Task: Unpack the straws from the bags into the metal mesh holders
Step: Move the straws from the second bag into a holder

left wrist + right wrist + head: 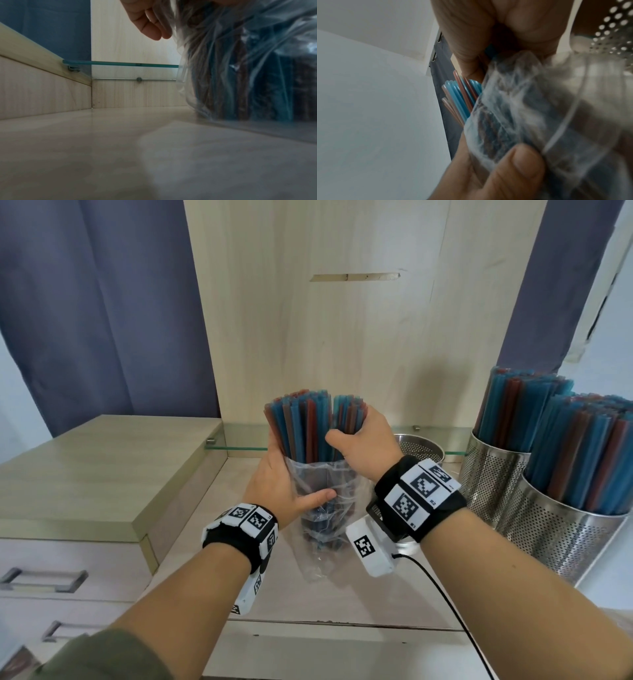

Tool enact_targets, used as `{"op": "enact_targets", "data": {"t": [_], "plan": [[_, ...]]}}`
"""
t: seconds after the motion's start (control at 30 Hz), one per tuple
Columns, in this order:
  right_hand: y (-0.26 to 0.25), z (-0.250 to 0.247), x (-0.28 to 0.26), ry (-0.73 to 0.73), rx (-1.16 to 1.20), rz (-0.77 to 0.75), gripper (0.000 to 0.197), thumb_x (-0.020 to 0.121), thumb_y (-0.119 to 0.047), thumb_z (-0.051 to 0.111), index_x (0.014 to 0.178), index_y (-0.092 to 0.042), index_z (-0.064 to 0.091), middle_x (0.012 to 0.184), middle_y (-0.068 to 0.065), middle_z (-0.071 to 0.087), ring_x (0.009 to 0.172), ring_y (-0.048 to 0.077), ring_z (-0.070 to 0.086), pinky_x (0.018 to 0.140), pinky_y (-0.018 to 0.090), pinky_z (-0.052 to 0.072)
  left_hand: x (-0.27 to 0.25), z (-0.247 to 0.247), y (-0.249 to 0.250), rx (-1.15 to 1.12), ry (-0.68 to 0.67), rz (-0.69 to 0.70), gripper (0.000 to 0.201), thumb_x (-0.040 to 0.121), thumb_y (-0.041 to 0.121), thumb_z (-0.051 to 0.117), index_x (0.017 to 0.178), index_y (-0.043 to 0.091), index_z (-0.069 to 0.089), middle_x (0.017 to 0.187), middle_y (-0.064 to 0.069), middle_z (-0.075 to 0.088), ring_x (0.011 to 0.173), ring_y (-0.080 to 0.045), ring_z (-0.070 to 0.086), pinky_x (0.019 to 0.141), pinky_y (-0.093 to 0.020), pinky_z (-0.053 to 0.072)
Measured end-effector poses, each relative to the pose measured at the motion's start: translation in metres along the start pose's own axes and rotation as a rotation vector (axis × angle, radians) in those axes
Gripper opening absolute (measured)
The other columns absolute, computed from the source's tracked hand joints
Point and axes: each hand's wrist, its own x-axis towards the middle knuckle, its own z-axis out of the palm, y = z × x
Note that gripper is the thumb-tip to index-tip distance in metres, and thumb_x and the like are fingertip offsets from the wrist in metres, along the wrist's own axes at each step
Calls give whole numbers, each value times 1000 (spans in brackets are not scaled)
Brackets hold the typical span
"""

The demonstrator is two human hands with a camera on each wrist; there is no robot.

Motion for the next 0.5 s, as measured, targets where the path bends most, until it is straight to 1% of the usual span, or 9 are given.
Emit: {"op": "enact_targets", "data": {"t": [0.1, 0.13, 0.17, 0.2, 0.27, 0.33, 0.4, 0.47, 0.5], "plan": [[-6, -5, 4, 11, 17, -11, 14, 84, -6, 69, 96, -9, 64, 84, 3, 67, 73, 11, 63, 62, 21, 54, 0, 1, -2, 7, -5, -14, 133, 57, 63, 81, 152, 11, 5, 143, -4, 43, 129, -17, 45, 106, -25, 35], [-12, -9, 6, 27, 24, -22, 13, 85, -6, 69, 97, -8, 64, 85, 5, 67, 74, 12, 62, 64, 23, 54, 0, 1, -2, 8, -4, -22, 133, 57, 62, 82, 153, 11, 4, 143, -4, 43, 129, -17, 45, 107, -26, 36], [-18, -13, 9, 45, 34, -38, 14, 86, -7, 68, 98, -5, 64, 85, 6, 66, 74, 13, 60, 64, 21, 53, 0, 1, -2, 8, -1, -27, 132, 58, 61, 82, 153, 12, 4, 143, -4, 43, 129, -18, 45, 107, -27, 36], [-24, -16, 13, 60, 45, -56, 14, 87, -7, 68, 99, -5, 64, 85, 4, 64, 72, 11, 58, 62, 18, 51, 0, 1, -1, 10, 0, -28, 132, 58, 61, 82, 153, 12, 4, 143, -5, 43, 129, -18, 45, 108, -28, 37], [-35, -22, 20, 83, 71, -82, 13, 87, -6, 66, 98, -10, 61, 81, -4, 59, 68, 5, 55, 61, 12, 47, 0, 1, -1, 15, 0, -28, 130, 59, 60, 82, 152, 12, 5, 144, -5, 43, 130, -19, 44, 110, -31, 37], [-43, -26, 26, 93, 102, -72, 16, 87, -4, 64, 98, -15, 59, 79, -7, 56, 67, 4, 53, 61, 10, 45, 0, 1, -1, 24, -6, -33, 128, 60, 59, 82, 152, 12, 6, 144, -6, 43, 131, -19, 44, 110, -29, 35], [-49, -31, 31, 71, 144, -72, 20, 88, -2, 61, 94, -20, 56, 81, -2, 57, 71, 9, 55, 64, 14, 47, 0, 1, -1, 33, -9, -31, 127, 60, 61, 80, 151, 12, 7, 144, -6, 43, 131, -19, 44, 108, -28, 36], [-55, -35, 35, 62, 190, -82, 21, 89, -2, 60, 92, -22, 55, 81, 4, 58, 76, 16, 57, 71, 23, 51, 1, 1, -1, 26, -6, -36, 127, 60, 60, 81, 152, 13, 7, 145, -4, 42, 130, -18, 44, 107, -27, 35], [-58, -37, 37, 71, 216, -85, 20, 89, -1, 59, 91, -21, 54, 79, 4, 58, 76, 17, 58, 74, 27, 51, 1, 1, -2, 27, -5, -38, 127, 60, 59, 81, 152, 13, 7, 145, -4, 42, 130, -18, 44, 107, -27, 35]]}}
